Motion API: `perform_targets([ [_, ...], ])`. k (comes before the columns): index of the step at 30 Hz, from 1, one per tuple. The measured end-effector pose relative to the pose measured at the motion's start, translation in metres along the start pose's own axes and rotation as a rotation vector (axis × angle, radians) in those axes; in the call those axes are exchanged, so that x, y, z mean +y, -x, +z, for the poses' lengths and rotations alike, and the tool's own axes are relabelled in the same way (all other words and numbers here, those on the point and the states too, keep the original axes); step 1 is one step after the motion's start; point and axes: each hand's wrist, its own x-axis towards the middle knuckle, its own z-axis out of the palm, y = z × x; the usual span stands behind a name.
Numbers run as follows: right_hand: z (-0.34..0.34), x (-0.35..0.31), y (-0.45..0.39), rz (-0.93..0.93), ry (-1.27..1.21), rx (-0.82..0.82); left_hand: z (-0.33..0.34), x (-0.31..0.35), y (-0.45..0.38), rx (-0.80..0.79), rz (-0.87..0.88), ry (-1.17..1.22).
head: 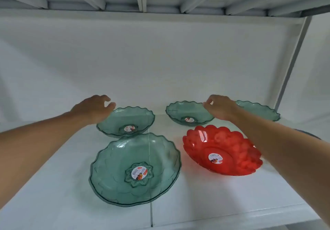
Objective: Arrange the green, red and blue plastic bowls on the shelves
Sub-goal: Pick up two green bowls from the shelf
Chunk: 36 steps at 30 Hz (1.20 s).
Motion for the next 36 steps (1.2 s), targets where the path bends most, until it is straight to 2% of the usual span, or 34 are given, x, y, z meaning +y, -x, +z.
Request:
perform_targets([
  [5, 0.013, 0.029, -0.005, 0.089, 0.028, -0.02, 0.037, -0.024, -0.012, -0.1, -0.161, -0.004],
  [10, 0.033, 0.038, -0.027, 0.172, 0.037, -0.072, 0.053, -0.012, -0.017, -0.197, -0.341, 0.139],
  [21, 0.066, 0.028, -0.061, 0.315, -0.249, -0.189, 0.069, 0.004, -0.034, -0.107, -0.418, 0.382],
  [24, 0.067, 0.029, -0.066, 0.366, -0.407, -0.208, 0.07, 0.002, -0.036, -0.089, -0.434, 0.442],
  [27, 0.063, 0.025, -0.072, 0.348, -0.53, -0.196, 0.061, 0.0, -0.036, -0.057, -0.442, 0.489],
  [36, 0.059, -0.037, -0.077, 0.202, -0.634, -0.17, 0.008, -0.031, -0.02, 0.047, -0.518, 0.551],
])
